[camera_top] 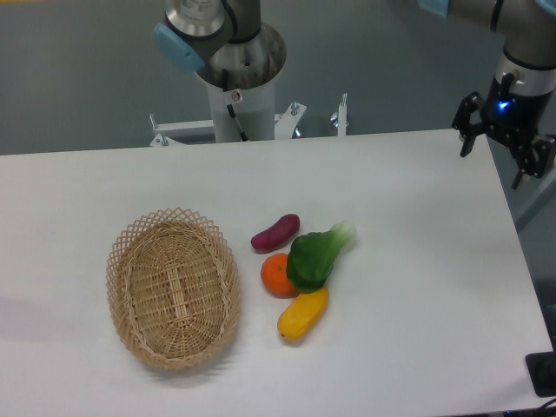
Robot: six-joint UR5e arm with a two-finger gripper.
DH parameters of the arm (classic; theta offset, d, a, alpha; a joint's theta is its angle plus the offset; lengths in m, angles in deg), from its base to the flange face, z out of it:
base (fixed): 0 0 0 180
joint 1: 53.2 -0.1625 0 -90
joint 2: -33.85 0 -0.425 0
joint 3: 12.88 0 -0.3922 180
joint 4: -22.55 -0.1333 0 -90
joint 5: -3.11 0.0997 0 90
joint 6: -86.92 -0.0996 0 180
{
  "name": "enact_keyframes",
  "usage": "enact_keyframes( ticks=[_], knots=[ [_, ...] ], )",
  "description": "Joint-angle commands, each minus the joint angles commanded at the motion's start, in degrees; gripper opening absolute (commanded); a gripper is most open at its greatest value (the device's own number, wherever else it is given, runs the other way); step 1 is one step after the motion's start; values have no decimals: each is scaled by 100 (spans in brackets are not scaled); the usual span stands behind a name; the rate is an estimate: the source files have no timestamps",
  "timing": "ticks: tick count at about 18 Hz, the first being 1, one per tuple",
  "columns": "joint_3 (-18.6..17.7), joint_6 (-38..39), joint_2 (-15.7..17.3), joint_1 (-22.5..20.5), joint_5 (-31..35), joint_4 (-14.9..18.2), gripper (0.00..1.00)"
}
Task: Pick up the green vegetable from the table
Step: 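Move the open gripper from its start pose toward the vegetables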
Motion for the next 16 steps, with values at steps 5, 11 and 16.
enact_keyframes(
  ticks=[5, 11, 16],
  knots=[
    [-62, 9, 0, 26, -26, -26, 100],
    [-263, 9, -9, 44, -35, -123, 100],
    [-684, 70, -18, 88, -53, -500, 100]
  ],
)
